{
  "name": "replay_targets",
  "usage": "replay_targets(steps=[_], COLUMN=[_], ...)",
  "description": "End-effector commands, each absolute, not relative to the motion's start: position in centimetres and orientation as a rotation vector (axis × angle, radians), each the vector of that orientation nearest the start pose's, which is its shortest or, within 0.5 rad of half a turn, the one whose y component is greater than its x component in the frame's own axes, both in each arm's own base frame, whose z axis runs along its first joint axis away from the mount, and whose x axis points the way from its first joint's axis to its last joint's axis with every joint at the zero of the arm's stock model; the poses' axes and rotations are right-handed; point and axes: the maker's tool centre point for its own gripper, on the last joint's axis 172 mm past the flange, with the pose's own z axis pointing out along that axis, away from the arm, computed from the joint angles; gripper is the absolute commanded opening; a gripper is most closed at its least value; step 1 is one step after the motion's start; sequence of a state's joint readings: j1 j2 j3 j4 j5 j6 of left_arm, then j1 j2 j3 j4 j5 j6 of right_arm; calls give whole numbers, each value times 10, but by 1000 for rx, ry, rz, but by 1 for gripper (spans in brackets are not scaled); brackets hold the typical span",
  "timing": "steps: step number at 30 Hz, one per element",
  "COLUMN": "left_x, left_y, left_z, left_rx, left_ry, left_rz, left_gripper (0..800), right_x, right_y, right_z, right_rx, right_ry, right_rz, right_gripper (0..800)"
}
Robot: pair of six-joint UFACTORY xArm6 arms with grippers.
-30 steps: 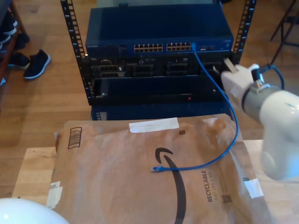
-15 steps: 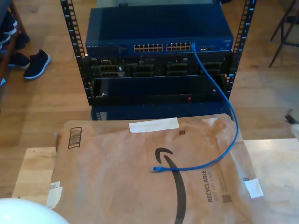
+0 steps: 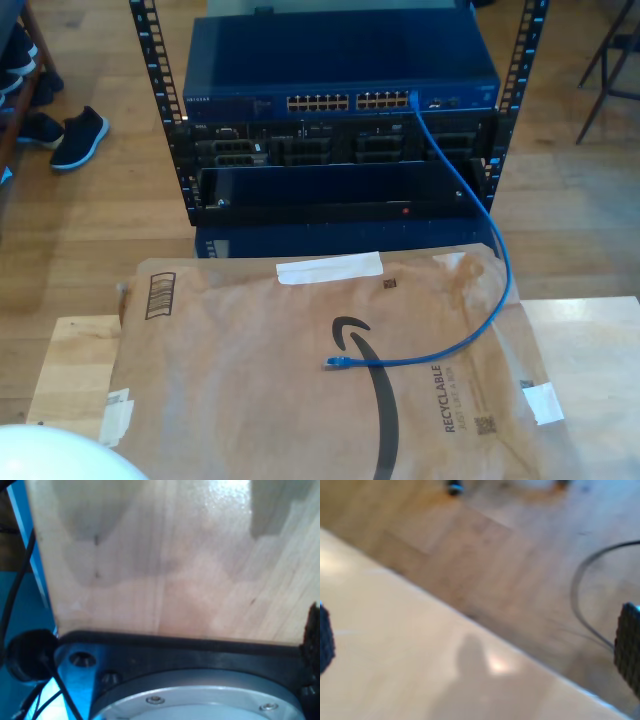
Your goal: Grab the cable and plug it in
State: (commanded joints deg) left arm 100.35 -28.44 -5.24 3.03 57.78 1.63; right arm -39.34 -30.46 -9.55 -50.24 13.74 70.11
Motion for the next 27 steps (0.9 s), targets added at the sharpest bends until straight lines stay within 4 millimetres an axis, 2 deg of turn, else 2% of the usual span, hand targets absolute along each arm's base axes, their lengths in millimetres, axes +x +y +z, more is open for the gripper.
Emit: replay_targets(steps=[6, 11, 14, 16, 18, 23, 27], left_x=[-32, -32, -32, -32, -32, -32, -32], left_y=[121, 121, 122, 122, 121, 121, 122], left_z=[24, 24, 24, 24, 24, 24, 24], left_rx=[1868, 1868, 1869, 1869, 1868, 1868, 1869], left_ry=[2095, 2095, 2097, 2097, 2095, 2095, 2097], left_rz=[-421, -421, -420, -420, -421, -421, -420], left_gripper=[800, 800, 800, 800, 800, 800, 800], right_x=[243, 215, 202, 185, 168, 157, 124], right_y=[-239, -235, -225, -222, -226, -232, -230], right_z=[100, 98, 100, 102, 106, 125, 128], right_rx=[-2944, -2954, -2971, -3020, -3013, -2988, -2990], right_ry=[1811, 1803, 1714, 1657, 1700, 1774, 1791], right_rz=[-623, -375, -246, -143, -84, -21, 159], right_gripper=[793, 793, 794, 794, 794, 794, 796])
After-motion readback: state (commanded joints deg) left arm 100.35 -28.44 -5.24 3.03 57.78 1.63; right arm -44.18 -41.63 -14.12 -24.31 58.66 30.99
